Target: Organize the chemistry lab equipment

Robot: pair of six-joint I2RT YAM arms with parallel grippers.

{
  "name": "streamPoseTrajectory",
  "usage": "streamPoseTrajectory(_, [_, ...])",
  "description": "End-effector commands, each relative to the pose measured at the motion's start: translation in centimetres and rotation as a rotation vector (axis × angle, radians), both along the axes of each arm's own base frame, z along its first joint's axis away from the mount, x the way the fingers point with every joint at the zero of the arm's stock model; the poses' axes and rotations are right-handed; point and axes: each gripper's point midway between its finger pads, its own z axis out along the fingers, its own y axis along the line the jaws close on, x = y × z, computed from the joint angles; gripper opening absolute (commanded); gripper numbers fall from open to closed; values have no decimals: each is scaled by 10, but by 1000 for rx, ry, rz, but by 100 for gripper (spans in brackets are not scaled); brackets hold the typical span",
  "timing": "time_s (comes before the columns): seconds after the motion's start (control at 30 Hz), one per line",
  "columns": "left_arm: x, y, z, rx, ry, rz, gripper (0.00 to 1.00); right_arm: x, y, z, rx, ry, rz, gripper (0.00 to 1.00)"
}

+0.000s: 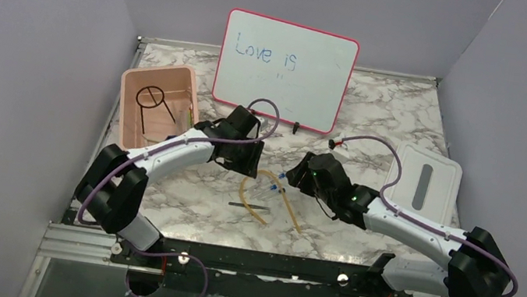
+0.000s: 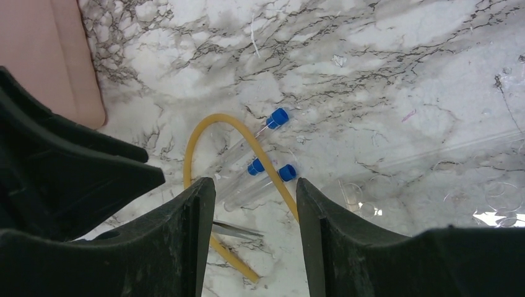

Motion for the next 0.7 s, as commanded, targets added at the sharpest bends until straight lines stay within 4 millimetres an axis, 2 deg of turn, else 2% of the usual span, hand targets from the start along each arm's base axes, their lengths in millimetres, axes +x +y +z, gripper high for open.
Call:
streamPoseTrajectory(0.0, [23,-10,-19,19,-39,44,45,-3,-2,-3,16,20,-9,55])
streamPoseTrajectory(0.2, [40,-11,-46,117,-25,23,44,-3,-9,-1,16,8,-26,55])
streamPoseTrajectory(0.37, [42,3,-63,217,-18,19,44,-2,-15,0,7,-6,-42,55])
streamPoseTrajectory(0.47, [40,5,-73,239,4,6,43,-1,-15,0,7,-7,-43,55])
streamPoseTrajectory(0.53, [36,4,-80,240,31,-9,38,-1,-15,1,9,-7,-42,55])
streamPoseTrajectory(0.67, [32,2,-86,246,54,-27,18,-1,-16,2,10,-8,-45,54])
